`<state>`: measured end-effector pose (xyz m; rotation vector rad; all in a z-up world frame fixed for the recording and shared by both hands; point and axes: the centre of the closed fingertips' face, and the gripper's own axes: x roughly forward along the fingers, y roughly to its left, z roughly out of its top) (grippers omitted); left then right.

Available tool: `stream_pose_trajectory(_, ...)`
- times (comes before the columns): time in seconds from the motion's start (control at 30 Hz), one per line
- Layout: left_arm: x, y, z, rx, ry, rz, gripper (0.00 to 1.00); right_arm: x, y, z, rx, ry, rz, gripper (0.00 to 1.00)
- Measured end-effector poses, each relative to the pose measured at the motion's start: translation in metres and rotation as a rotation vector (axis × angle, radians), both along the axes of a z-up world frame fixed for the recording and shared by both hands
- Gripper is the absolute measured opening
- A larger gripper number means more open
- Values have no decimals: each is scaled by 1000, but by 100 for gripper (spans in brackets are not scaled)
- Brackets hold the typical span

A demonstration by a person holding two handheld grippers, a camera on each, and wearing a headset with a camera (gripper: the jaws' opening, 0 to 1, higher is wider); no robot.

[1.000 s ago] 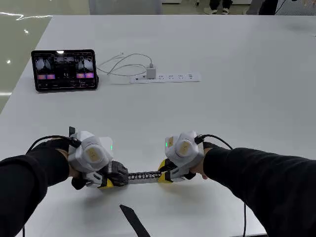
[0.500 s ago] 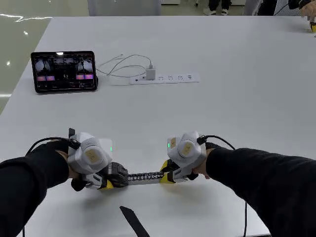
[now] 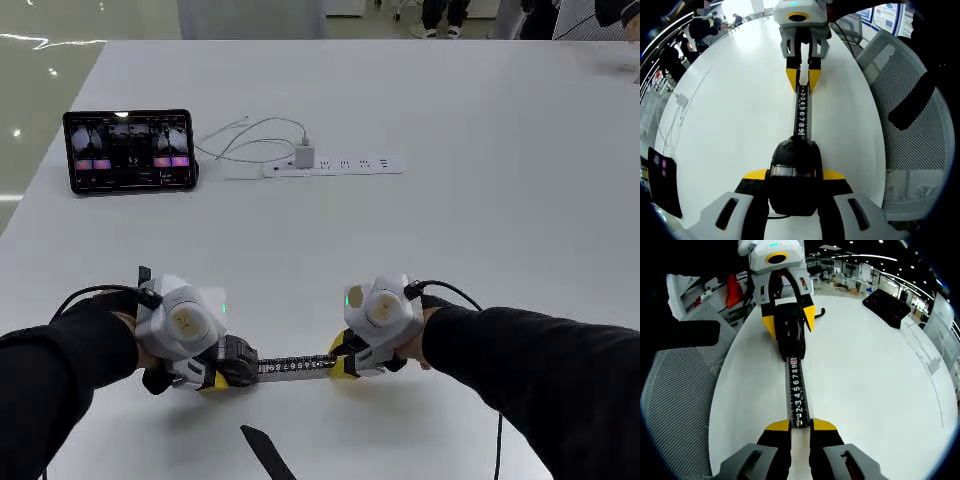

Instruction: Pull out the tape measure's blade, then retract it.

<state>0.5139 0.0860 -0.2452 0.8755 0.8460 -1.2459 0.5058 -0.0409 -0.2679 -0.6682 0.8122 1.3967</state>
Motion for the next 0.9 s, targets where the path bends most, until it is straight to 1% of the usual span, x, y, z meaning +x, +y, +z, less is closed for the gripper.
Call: stream_pose_trajectory(0.9,0,0,-1,0,2,6,32,1,-18,-1,-11,3,-13,8)
